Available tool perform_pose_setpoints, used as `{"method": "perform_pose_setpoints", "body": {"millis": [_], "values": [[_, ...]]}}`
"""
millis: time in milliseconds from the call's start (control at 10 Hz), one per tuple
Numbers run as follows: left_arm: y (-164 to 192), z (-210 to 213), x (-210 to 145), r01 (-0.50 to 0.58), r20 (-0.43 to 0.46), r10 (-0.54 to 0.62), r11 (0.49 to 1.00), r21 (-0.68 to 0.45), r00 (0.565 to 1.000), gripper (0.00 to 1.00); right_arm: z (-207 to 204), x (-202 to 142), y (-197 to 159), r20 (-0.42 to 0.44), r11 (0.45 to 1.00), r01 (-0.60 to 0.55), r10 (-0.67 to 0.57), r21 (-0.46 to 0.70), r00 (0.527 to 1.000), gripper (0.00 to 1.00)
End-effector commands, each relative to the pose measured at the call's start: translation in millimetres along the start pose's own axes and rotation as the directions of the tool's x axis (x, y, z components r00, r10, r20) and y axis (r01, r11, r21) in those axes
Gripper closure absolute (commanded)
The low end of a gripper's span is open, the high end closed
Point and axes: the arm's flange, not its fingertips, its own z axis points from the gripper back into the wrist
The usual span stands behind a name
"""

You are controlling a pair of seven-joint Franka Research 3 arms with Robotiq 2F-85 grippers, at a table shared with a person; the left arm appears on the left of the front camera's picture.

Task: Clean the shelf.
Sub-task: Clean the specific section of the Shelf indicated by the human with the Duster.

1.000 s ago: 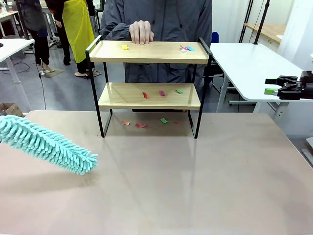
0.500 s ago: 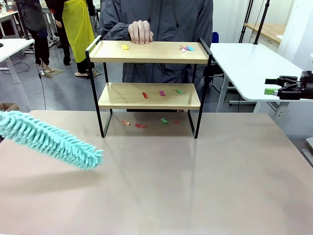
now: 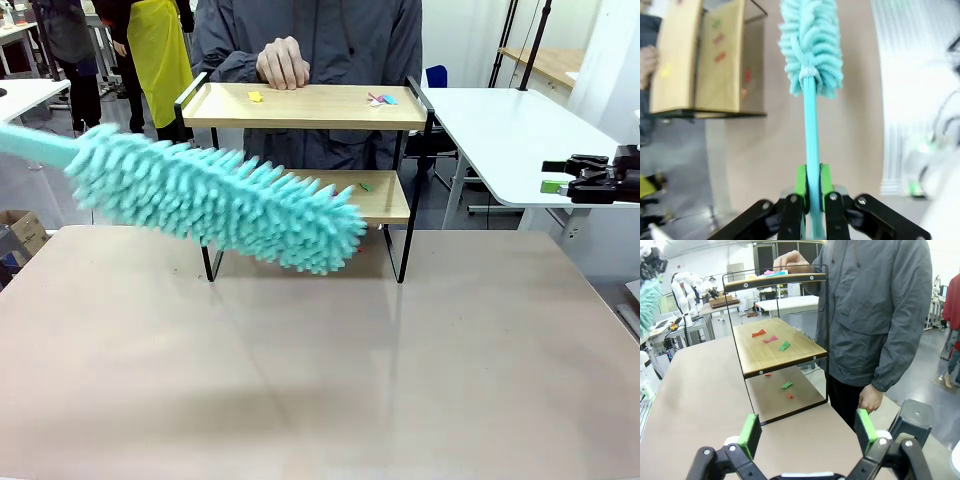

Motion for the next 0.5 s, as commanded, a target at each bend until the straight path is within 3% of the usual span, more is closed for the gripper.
{"method": "perform_pose_setpoints", "body": {"millis": [0,200,400], "values": [[-19.9,12.5,56.2,-0.25,0.077,0.243,0.964,0.087,0.967,0.87,-1.4,3.3,0.0,-0.016,1.0,-0.006,0.006,-0.001,1.0,0.0],[-42.9,16.3,121.1,-0.431,0.207,0.397,0.888,0.161,0.894,0.87,-1.4,3.3,0.0,-0.016,1.0,-0.006,0.006,-0.001,1.0,0.0],[-50.3,-1.8,160.3,-0.568,0.238,0.521,0.794,0.217,0.82,0.87,-1.4,3.3,0.0,-0.016,1.0,-0.006,0.006,-0.001,1.0,0.0]]}}
